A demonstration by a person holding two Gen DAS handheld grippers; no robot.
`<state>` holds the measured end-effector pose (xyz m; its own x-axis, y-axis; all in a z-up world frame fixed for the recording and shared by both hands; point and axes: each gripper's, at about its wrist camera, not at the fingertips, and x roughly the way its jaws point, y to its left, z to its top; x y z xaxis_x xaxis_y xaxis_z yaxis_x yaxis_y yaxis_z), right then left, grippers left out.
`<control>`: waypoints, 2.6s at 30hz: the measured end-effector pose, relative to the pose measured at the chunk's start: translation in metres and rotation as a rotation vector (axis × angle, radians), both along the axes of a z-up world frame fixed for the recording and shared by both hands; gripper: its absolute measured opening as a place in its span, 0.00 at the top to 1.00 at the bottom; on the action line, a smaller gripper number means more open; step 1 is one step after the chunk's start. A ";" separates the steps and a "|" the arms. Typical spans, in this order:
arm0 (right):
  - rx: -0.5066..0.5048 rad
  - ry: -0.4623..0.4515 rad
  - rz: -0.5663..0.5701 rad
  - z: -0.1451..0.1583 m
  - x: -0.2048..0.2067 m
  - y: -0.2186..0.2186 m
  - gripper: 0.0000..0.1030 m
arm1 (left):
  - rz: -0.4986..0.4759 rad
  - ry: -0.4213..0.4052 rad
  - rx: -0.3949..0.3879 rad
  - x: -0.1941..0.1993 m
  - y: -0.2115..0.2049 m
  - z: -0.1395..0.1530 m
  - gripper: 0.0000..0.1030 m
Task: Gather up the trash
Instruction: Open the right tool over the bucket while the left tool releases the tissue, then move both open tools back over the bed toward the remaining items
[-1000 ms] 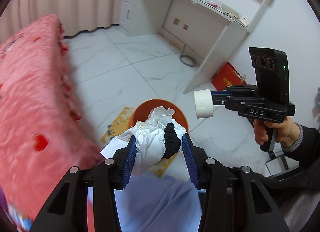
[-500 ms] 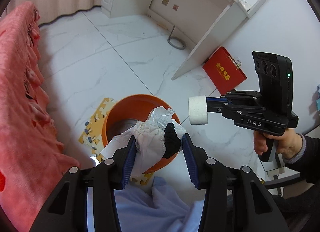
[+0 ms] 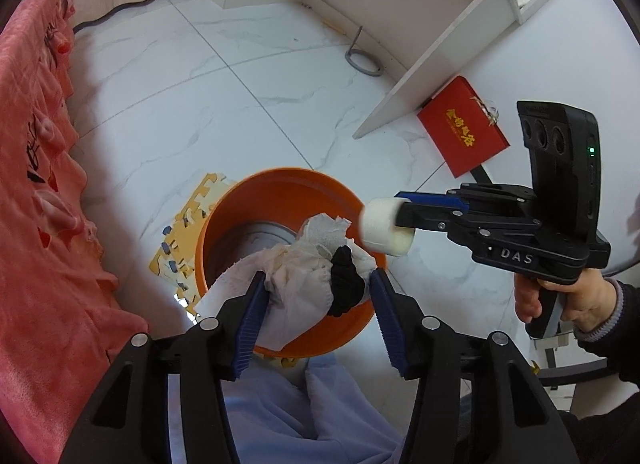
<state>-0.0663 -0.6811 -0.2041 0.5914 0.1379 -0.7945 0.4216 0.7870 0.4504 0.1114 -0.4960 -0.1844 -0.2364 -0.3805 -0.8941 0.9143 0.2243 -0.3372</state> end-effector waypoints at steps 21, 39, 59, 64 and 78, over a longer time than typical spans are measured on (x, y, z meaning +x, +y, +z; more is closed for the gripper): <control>-0.015 -0.022 0.030 0.020 0.002 0.016 0.65 | 0.014 -0.032 -0.007 -0.001 0.014 0.008 0.42; -0.160 -0.127 0.101 0.091 0.001 0.063 0.31 | 0.100 -0.164 -0.102 -0.009 0.070 0.068 0.25; -0.234 -0.324 0.271 0.178 0.037 0.176 0.14 | 0.435 -0.363 -0.247 -0.014 0.209 0.145 0.14; -0.226 -0.364 0.363 0.191 0.059 0.223 0.14 | 0.575 -0.397 -0.274 -0.013 0.269 0.159 0.09; -0.222 -0.441 0.626 0.206 0.122 0.364 0.10 | 0.961 -0.461 -0.237 -0.013 0.429 0.167 0.08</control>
